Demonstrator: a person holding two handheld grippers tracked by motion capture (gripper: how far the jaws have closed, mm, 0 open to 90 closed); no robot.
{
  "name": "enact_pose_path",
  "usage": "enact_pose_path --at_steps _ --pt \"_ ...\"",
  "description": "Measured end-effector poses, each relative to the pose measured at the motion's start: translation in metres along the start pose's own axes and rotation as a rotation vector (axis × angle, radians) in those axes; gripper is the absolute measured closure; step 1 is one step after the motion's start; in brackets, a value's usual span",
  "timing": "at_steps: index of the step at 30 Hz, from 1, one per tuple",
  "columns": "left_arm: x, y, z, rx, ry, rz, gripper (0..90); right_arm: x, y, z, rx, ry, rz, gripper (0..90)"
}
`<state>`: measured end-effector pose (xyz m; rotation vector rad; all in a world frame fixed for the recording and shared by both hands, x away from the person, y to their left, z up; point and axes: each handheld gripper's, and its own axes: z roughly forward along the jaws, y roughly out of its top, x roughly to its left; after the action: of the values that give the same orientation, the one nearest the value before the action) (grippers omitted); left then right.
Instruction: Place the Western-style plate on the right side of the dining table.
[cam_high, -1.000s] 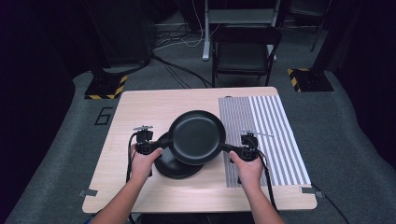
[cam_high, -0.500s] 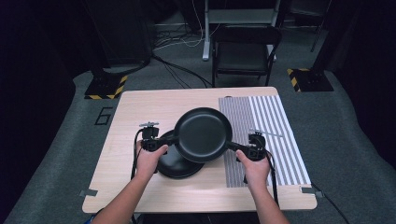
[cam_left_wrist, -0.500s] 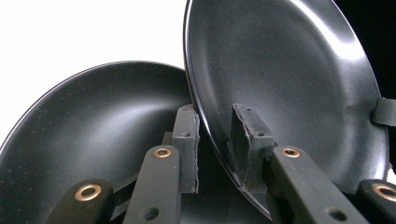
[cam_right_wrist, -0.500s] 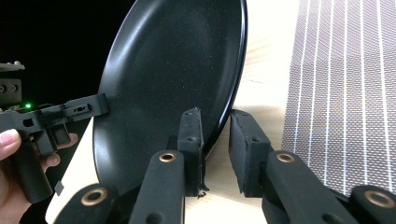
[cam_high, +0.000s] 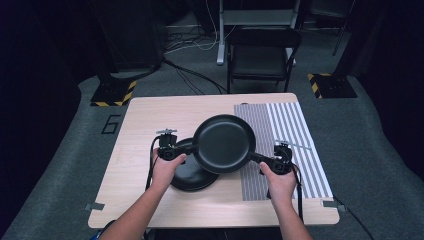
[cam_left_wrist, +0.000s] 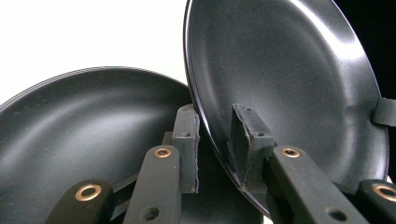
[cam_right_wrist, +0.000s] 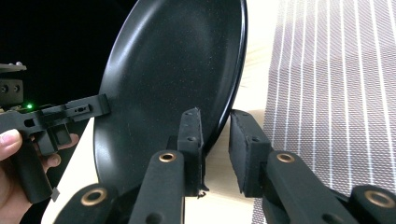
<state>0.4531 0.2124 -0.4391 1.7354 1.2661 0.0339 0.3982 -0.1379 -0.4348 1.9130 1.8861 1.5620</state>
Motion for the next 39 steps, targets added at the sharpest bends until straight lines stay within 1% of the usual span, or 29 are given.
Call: enact_pose_path --at_steps 2,3,5,6,9,10,11,12,13,15,16,17,18,20,21,24,25,30,31,33,34,35,38,39 --pt "-0.003 0.001 0.003 -0.004 -0.004 -0.002 72.3 -0.002 0.0 -0.004 -0.006 -0.007 0.005 74.7" --pt "-0.005 0.002 0.005 0.002 -0.009 0.007 72.3 -0.003 -0.001 -0.006 -0.009 -0.008 0.004 74.7" --pt "-0.006 0.002 0.006 0.002 -0.013 0.007 72.3 -0.003 -0.001 -0.008 -0.011 -0.011 0.007 74.7" --pt "-0.006 0.003 0.007 0.005 -0.014 0.021 72.4 -0.005 -0.001 -0.011 -0.016 -0.015 0.012 74.7" --pt "-0.012 0.005 0.012 0.009 -0.026 0.02 72.4 -0.007 -0.001 -0.015 -0.023 -0.022 0.017 74.7" --pt "-0.012 0.005 0.012 0.009 -0.026 0.02 72.4 -0.007 -0.001 -0.015 -0.023 -0.022 0.017 74.7" --pt "-0.013 0.006 0.014 0.01 -0.028 0.027 72.4 -0.008 -0.001 -0.017 -0.026 -0.024 0.018 74.7" --pt "-0.015 0.006 0.015 0.013 -0.032 0.024 72.4 -0.01 -0.002 -0.021 -0.031 -0.029 0.024 74.7" --pt "-0.017 0.007 0.018 0.016 -0.033 0.038 72.4 -0.011 -0.002 -0.022 -0.034 -0.031 0.024 74.7" --pt "-0.019 0.007 0.02 0.015 -0.038 0.032 72.4 -0.012 -0.002 -0.024 -0.035 -0.035 0.026 74.7" --pt "-0.02 0.007 0.021 0.019 -0.042 0.039 72.4 -0.014 -0.003 -0.027 -0.044 -0.039 0.028 74.7" --pt "-0.021 0.007 0.023 0.019 -0.047 0.03 72.4 -0.014 -0.003 -0.027 -0.044 -0.039 0.028 74.7" --pt "-0.022 0.007 0.024 0.023 -0.049 0.038 72.4 -0.015 -0.003 -0.029 -0.045 -0.04 0.029 74.7" --pt "-0.025 0.007 0.027 0.024 -0.057 0.034 72.4 -0.017 -0.004 -0.033 -0.051 -0.044 0.032 74.6" --pt "-0.027 0.006 0.029 0.029 -0.061 0.041 72.4 -0.018 -0.005 -0.037 -0.053 -0.052 0.035 74.6" --pt "-0.03 0.006 0.032 0.033 -0.065 0.045 72.5 -0.02 -0.006 -0.039 -0.055 -0.06 0.038 74.7" --pt "-0.032 0.006 0.035 0.039 -0.073 0.049 72.5 -0.023 -0.007 -0.043 -0.055 -0.062 0.043 74.6" --pt "-0.037 0.006 0.041 0.045 -0.078 0.051 72.5 -0.027 -0.009 -0.047 -0.062 -0.074 0.045 74.7" --pt "-0.037 0.006 0.042 0.051 -0.081 0.064 72.5 -0.028 -0.009 -0.049 -0.065 -0.076 0.043 74.6" --pt "-0.04 0.006 0.045 0.055 -0.086 0.059 72.5 -0.03 -0.01 -0.051 -0.065 -0.08 0.054 74.7" --pt "-0.041 0.006 0.047 0.055 -0.087 0.064 72.5 -0.031 -0.011 -0.052 -0.069 -0.083 0.049 74.6" --pt "-0.043 0.006 0.05 0.058 -0.091 0.063 72.5 -0.033 -0.011 -0.055 -0.071 -0.088 0.052 74.6" --pt "-0.046 0.006 0.053 0.063 -0.1 0.063 72.5 -0.036 -0.011 -0.058 -0.073 -0.091 0.061 74.7" --pt "-0.047 0.006 0.055 0.065 -0.101 0.071 72.5 -0.037 -0.011 -0.06 -0.076 -0.095 0.052 74.7"
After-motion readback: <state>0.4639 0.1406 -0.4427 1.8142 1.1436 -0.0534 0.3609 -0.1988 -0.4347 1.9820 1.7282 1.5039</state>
